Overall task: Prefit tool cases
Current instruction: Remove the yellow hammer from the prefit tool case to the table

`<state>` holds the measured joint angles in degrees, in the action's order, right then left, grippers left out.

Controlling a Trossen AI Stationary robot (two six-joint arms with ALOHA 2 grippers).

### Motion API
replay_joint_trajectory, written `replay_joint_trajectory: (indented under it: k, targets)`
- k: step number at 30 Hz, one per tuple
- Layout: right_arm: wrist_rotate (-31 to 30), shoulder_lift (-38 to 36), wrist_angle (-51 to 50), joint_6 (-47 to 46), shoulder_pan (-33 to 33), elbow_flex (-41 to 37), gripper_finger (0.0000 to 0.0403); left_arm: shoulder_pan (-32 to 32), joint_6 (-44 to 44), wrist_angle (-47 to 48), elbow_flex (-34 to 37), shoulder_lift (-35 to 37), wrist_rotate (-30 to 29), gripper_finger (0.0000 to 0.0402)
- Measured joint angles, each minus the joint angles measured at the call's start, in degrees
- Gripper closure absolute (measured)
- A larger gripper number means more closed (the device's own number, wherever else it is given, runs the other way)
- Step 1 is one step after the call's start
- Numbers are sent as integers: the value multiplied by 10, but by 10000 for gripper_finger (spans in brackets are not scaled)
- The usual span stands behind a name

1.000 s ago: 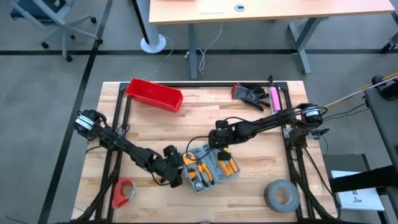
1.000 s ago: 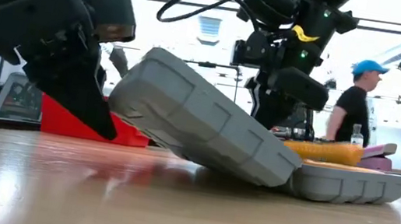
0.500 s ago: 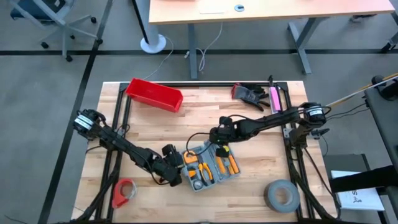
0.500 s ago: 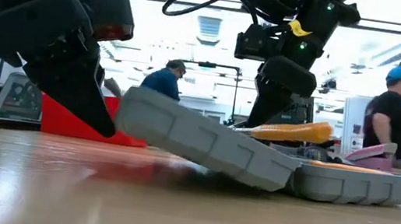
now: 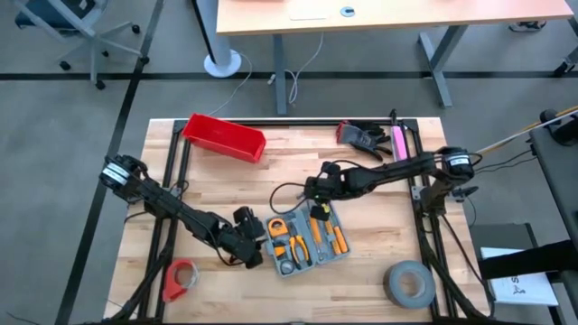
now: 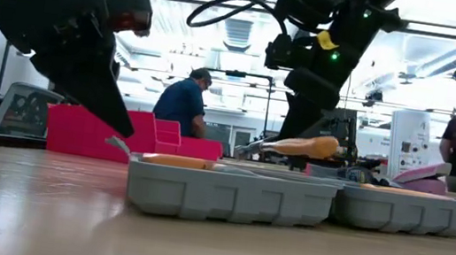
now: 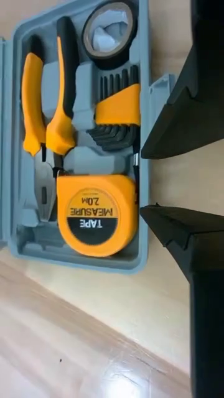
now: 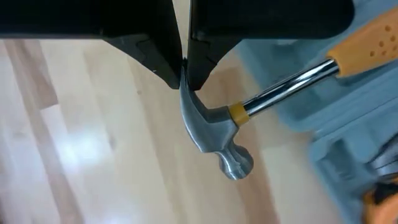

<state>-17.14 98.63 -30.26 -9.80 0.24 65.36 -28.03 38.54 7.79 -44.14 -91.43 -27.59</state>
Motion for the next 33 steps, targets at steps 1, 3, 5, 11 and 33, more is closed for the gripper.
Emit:
replay_joint_trajectory:
  k: [1, 3, 5, 11, 33]
  targets:
    - [-4, 0, 1, 0, -4, 0, 403, 0, 0, 0, 0, 1, 0, 260]
    - [-9, 0, 7, 3, -13, 0, 403, 0, 0, -1, 0, 1, 0, 260]
    - [-9, 0, 11, 4, -23, 0, 403, 0, 0, -1, 0, 1, 0, 260]
    - [-10, 0, 25, 13, -57, 0, 403, 0, 0, -2, 0, 1, -5, 260]
    - [-34, 0, 59, 108, -177, 0, 403, -1, 5, -29, 0, 1, -35, 260]
